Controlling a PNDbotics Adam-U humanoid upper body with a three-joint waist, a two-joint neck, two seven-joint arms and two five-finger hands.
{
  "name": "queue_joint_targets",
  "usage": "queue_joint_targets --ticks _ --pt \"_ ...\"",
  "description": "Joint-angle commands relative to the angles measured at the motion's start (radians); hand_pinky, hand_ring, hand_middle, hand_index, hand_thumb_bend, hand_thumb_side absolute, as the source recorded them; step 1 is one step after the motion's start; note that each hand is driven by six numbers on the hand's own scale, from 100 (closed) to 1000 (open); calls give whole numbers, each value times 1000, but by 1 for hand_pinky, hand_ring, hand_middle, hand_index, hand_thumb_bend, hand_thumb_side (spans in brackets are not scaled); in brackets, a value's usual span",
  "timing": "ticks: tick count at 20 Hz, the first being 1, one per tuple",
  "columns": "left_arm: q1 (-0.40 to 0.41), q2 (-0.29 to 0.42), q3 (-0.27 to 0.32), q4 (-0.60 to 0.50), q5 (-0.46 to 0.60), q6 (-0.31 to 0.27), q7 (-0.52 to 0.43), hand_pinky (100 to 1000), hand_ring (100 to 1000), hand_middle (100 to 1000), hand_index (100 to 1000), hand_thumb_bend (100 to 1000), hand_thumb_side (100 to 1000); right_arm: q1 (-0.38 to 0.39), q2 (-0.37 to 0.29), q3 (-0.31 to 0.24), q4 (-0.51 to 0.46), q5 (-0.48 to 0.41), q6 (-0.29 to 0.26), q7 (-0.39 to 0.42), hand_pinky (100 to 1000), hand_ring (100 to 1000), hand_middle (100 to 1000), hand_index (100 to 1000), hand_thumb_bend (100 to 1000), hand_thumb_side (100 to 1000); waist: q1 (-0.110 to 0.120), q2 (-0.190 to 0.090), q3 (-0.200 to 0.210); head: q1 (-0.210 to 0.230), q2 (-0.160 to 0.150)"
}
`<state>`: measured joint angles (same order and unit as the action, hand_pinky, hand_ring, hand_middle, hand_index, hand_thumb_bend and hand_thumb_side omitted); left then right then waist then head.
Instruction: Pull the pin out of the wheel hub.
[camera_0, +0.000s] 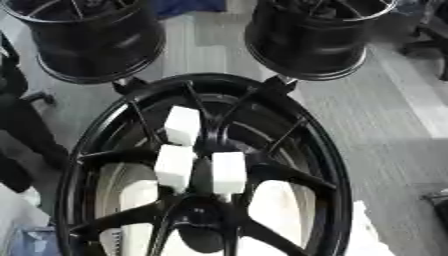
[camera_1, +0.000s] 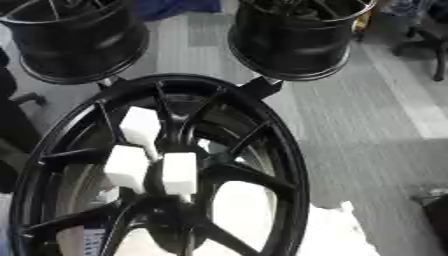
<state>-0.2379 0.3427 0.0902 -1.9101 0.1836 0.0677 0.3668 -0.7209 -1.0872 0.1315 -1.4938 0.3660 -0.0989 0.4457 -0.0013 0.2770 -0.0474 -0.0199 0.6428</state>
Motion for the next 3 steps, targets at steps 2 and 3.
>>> queue_joint_targets --ticks 2,3 --pt "-10 21 2 -20 -6 0 -5 744 764 641 847 100 783 -21 -35 20 -112 -16 7 38 899 810 733 791 100 100 -1 -23 2 -8 4" --pt "-10 21 1 -20 -6 0 -5 744 764 641 847 100 783 -24 -35 25 -128 -19 9 45 900 810 733 790 100 100 -1 -24 2 -9 4"
